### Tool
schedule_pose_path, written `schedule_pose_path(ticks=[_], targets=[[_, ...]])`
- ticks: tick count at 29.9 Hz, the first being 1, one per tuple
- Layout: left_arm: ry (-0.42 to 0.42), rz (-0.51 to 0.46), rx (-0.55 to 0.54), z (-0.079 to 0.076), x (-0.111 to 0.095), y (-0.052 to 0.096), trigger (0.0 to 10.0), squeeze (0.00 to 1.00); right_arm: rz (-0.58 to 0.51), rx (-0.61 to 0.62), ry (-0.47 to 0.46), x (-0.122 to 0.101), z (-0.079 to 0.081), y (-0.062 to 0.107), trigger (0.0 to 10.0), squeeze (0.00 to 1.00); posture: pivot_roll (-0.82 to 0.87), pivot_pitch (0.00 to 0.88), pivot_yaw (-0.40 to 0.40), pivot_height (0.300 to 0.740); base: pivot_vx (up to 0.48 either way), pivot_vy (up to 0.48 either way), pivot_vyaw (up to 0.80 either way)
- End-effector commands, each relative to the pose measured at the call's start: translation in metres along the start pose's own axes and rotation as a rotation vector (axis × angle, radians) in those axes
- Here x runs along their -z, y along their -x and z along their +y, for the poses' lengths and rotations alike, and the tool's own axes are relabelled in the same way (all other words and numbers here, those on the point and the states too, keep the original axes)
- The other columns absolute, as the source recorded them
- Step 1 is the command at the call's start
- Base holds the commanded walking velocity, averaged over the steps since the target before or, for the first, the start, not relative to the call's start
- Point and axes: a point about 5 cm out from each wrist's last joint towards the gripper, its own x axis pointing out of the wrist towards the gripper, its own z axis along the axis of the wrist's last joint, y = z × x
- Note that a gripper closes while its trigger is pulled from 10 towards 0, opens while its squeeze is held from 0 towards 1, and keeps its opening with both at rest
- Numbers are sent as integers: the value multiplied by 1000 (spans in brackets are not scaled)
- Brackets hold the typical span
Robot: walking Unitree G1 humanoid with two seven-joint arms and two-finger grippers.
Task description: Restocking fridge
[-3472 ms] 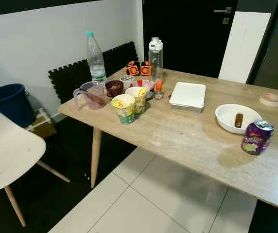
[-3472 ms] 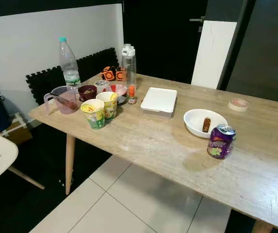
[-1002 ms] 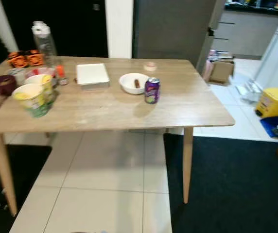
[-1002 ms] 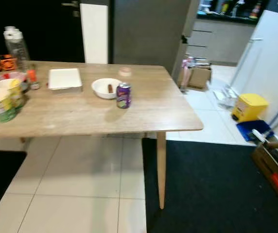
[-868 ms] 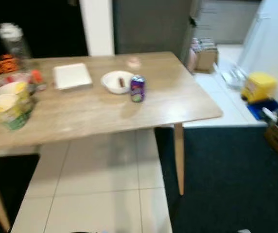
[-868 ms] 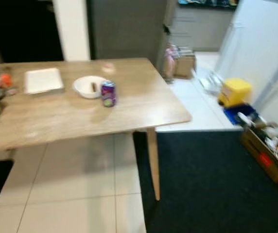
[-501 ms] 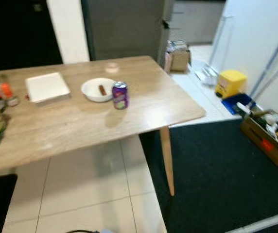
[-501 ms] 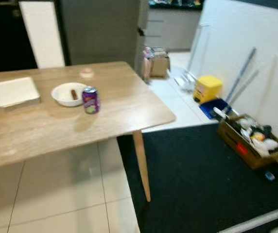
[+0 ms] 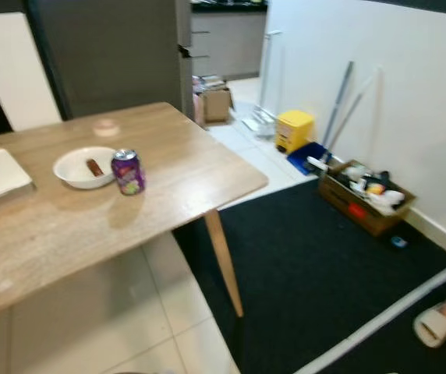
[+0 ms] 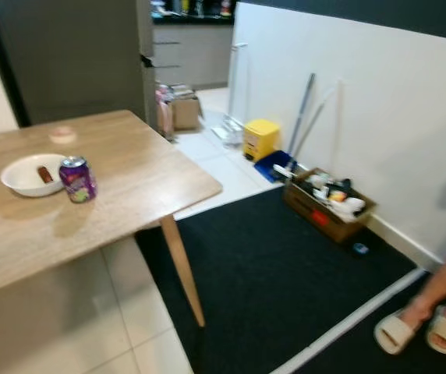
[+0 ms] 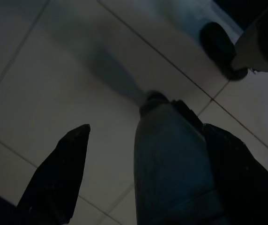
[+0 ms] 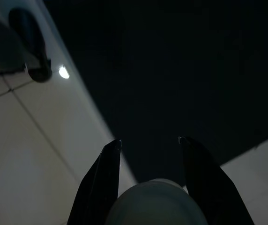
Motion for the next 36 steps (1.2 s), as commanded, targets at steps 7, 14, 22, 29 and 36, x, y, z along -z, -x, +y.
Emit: schedule_pose_path(ticks=[7,14,22,29,36], targets=[[8,28,16,-5,6,0,10000,0,5,13,-4,0,-3,0,10000,0,-83,0,-25,740,0,0,-755],[16,26,15,-5,6,0,10000,0,4,12,-4,0,-3,0,10000,0,-83,0,-25,740,0,0,-756],[30,16,6,-4,4,0,10000,0,0,8,-6,-1,-2,0,10000,0,-83,0,-25,740,0,0,-756],[33,19,3,-3,4,0,10000,0,2,6,-6,0,-1,0,10000,0,-86,0,-23,740,0,0,-756],[29,30,4,-3,5,0,10000,0,3,5,-5,1,0,0,10000,0,-86,0,-23,740,0,0,-756]])
